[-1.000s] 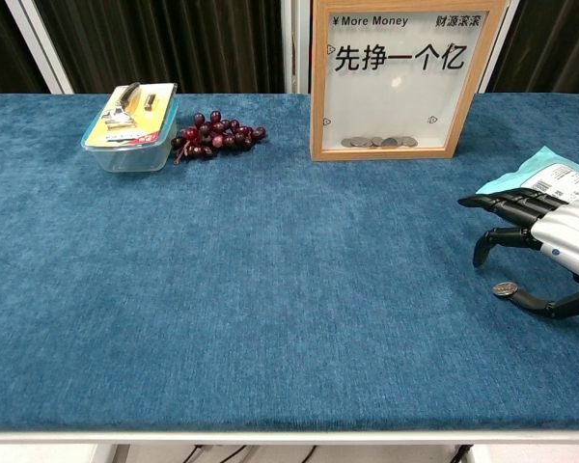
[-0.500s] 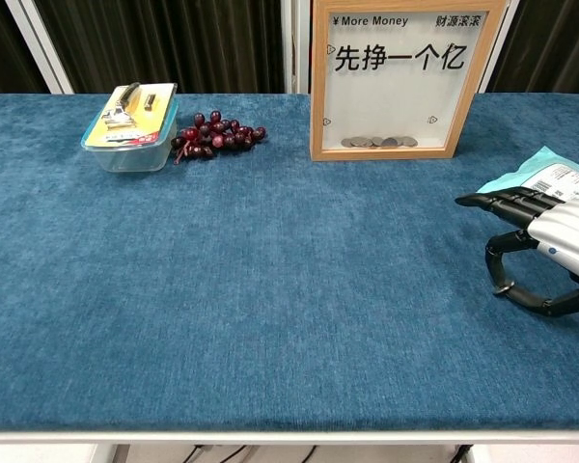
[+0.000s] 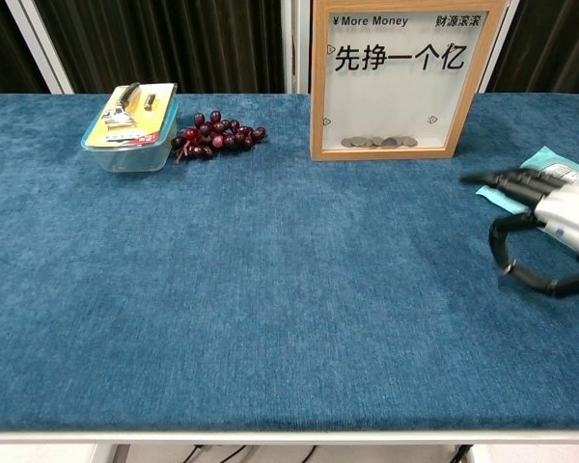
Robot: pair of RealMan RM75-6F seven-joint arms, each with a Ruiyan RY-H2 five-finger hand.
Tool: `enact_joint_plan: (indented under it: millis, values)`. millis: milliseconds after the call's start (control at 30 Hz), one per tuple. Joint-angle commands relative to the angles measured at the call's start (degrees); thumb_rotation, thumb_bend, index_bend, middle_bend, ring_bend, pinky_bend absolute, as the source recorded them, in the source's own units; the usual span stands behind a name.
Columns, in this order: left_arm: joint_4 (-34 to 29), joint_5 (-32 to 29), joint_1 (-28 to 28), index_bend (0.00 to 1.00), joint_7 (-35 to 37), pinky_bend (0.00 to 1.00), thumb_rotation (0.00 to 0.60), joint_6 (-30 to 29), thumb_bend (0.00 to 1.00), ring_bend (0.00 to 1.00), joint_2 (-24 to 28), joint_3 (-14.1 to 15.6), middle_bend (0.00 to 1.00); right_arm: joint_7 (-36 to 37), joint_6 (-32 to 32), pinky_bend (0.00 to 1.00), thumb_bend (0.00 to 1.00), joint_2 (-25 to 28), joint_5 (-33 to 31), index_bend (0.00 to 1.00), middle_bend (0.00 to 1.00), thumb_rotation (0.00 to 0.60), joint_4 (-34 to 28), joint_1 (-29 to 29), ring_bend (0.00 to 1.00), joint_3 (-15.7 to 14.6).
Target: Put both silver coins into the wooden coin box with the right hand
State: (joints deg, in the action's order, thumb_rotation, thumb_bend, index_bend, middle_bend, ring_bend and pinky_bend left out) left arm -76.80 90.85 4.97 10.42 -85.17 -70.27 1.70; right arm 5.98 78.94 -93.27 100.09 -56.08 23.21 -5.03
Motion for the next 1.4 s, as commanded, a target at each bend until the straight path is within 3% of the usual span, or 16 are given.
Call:
enact_joint_plan:
  millis: [33,200,300,467,667,933,1167,1400]
  values:
    - [-0.12,0.09,0.02,0.0,-0.06,0.0,0.6,-0.12,0.01,0.0,0.02,-0.03,0.0,-0.56,3.19,0.0,0.46,3.5,-0.57,0.68,0.03,0.6,-4.74,0.76,0.0,3.07]
    - [-0.47,0.52,0.04,0.0,-0.29,0.0,0.6,-0.57,0.01,0.0,0.03,-0.04,0.0,-1.57,6.23,0.0,0.46,10.79,-2.73,0.7,0.05,0.6,-15.53,2.86,0.0,9.53]
    - [-0.71,0.92,0.13,0.0,-0.5,0.0,0.6,-0.72,0.01,0.0,0.01,0.06,0.0,-2.53,4.72,0.0,0.45,15.24,-6.15,0.73,0.06,0.6,-22.31,4.54,0.0,13.94]
    - [-1.43,2.09,0.25,0.0,-0.96,0.0,0.6,-1.67,0.01,0.0,0.04,0.15,0.0,-6.07,-1.44,0.0,0.46,21.24,-12.4,0.75,0.07,0.6,-30.64,8.92,0.0,20.85]
    - [-1.48,3.28,0.18,0.0,-0.66,0.0,0.6,-2.85,0.01,0.0,-0.06,0.37,0.0,-14.27,-10.58,0.0,0.46,23.71,-22.73,0.77,0.07,0.6,-33.98,14.86,0.0,27.06]
    - [-1.97,4.09,0.37,0.0,-0.39,0.0,0.6,-3.31,0.01,0.0,0.49,0.59,0.0,-28.12,-19.83,0.0,0.46,19.52,-43.94,0.77,0.08,0.6,-32.15,23.03,0.0,31.64]
    - [-2.46,4.08,0.18,0.0,-0.13,0.0,0.6,-3.88,0.01,0.0,1.22,0.57,0.0,-41.4,-20.53,0.0,0.46,15.91,-60.68,0.78,0.08,0.6,-30.54,30.27,0.0,32.31]
    - [-2.28,3.88,0.25,0.0,0.23,0.0,0.6,-3.67,0.01,0.0,1.31,0.57,0.0,-45.88,-20.44,0.0,0.46,14.22,-71.61,0.78,0.07,0.6,-29.14,34.84,0.0,33.16]
